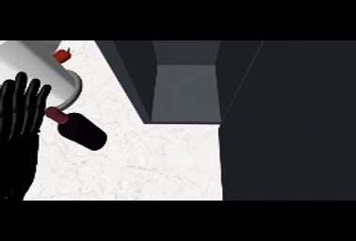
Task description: Pick up the wine, place it into the cabinet and close the cabinet
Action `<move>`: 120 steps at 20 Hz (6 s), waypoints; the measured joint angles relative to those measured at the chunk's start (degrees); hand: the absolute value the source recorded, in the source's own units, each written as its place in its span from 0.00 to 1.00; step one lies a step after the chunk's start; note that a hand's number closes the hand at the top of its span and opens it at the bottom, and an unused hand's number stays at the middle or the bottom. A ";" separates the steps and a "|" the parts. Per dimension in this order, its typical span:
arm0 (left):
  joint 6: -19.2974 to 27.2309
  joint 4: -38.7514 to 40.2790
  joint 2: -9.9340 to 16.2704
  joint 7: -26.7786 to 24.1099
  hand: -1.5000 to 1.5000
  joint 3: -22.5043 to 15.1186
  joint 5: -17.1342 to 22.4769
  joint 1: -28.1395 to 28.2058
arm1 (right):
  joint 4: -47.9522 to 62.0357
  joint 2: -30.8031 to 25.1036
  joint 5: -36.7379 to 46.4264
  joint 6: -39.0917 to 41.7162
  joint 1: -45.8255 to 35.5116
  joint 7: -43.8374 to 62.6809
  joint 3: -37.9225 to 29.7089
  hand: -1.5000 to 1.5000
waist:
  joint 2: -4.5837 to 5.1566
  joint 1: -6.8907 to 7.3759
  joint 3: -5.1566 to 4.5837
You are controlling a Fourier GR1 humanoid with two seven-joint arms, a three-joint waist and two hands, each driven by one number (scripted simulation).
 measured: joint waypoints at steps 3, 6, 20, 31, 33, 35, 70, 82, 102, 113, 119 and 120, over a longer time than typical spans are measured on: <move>-1.75 0.57 1.32 -0.34 0.00 4.07 4.42 -0.60 | -2.43 0.30 0.60 0.89 3.02 -1.07 1.44 0.00 | 0.43 -0.34 0.02; -4.08 4.61 3.13 -1.75 0.00 9.76 11.23 -3.00 | -5.52 -1.37 -1.21 3.25 5.96 -1.69 0.20 0.00 | 0.62 -0.72 0.00; 2.13 -0.23 7.23 24.50 0.00 20.90 39.64 -4.87 | -17.11 -5.53 -14.56 12.13 16.60 11.98 4.96 0.00 | 0.60 -0.69 0.03; 8.75 -8.76 11.27 34.06 0.00 25.24 44.71 -5.02 | -19.00 -4.27 -14.36 8.49 15.26 17.93 9.25 0.00 | 0.52 -0.83 0.00; 10.41 -10.06 12.02 35.61 0.00 25.94 45.39 -5.55 | -19.18 -4.67 -14.25 8.27 14.79 18.58 8.87 0.00 | 0.53 -0.89 0.01; 10.50 -10.86 12.35 36.50 0.00 27.12 46.54 -4.87 | -19.35 -4.70 -14.02 7.76 14.65 19.18 9.38 0.00 | 0.52 -0.87 0.00; -4.14 16.21 9.08 17.83 0.00 26.81 33.92 -3.27 | -19.15 -3.58 -11.63 8.47 15.56 16.52 9.21 0.00 | 0.86 -1.73 0.00; -6.52 36.29 7.31 -0.12 0.00 26.64 23.02 -3.93 | -18.84 -2.97 -12.33 11.26 18.12 14.35 7.78 0.00 | 0.85 -1.67 -0.01; -22.23 76.06 9.29 -22.52 0.00 24.95 19.27 -12.36 | -18.15 -2.15 -13.54 13.78 17.23 14.48 6.06 0.00 | 0.99 -1.65 -0.07; -29.70 95.00 11.54 -31.64 0.00 25.56 18.28 -18.38 | -18.09 -1.57 -14.01 15.01 18.59 13.65 6.33 0.00 | 1.10 -2.09 -0.13; -29.39 101.68 11.07 -34.93 0.00 26.61 18.47 -21.06 | -17.80 -1.35 -14.16 15.77 19.24 12.40 5.92 0.00 | 1.18 -2.24 -0.16; -29.30 102.53 11.26 -34.94 0.00 26.92 18.67 -21.83 | -17.85 -1.31 -14.16 15.76 19.17 12.40 6.17 0.00 | 1.21 -2.35 -0.18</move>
